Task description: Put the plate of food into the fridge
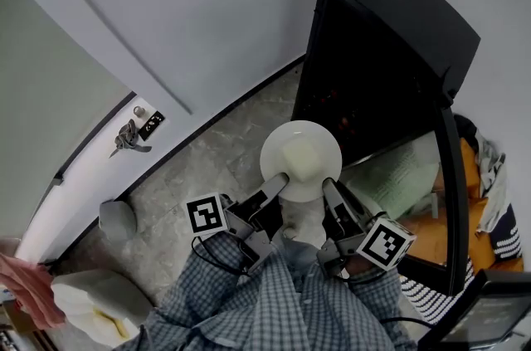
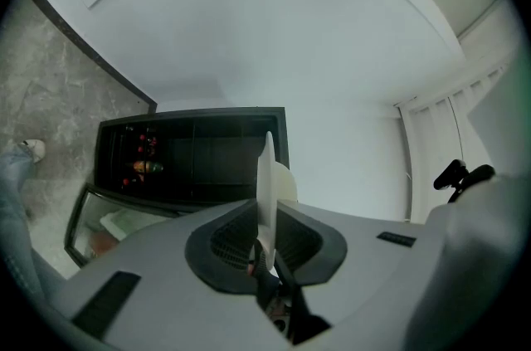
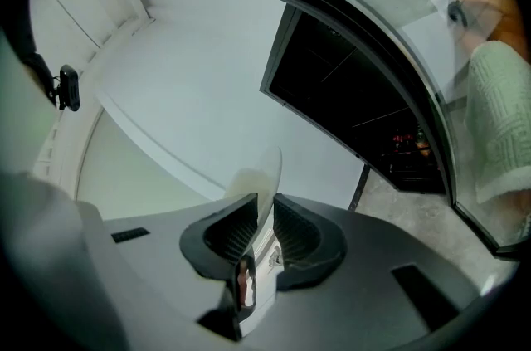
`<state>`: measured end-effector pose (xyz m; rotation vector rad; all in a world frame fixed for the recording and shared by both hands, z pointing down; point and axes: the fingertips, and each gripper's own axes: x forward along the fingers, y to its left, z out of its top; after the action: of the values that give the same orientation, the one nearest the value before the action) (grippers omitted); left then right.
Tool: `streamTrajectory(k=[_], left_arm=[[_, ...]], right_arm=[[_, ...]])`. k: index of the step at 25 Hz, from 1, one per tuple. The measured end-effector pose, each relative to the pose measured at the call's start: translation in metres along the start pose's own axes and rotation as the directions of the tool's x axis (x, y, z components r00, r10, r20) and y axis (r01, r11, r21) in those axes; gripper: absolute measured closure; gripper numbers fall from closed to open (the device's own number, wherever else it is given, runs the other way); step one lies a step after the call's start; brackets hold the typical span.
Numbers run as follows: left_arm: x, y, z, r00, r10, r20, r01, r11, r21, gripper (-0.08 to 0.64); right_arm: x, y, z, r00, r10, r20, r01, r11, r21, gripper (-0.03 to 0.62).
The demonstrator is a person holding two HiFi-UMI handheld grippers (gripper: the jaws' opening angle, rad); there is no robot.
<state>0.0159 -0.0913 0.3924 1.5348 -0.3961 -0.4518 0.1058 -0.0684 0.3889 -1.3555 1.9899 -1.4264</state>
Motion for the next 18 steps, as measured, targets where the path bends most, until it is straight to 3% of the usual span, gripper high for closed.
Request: streamTrajectory(k=[18], left_arm=[[0.069, 0.006, 0.073, 0.987, 0.017, -0.160, -0.021, 1.000, -0.022, 0.520]], right_arm=[[0.064, -0.012, 0.059, 0.988, -0.077, 0.133, 0.071, 0.996, 0.052, 0.527]])
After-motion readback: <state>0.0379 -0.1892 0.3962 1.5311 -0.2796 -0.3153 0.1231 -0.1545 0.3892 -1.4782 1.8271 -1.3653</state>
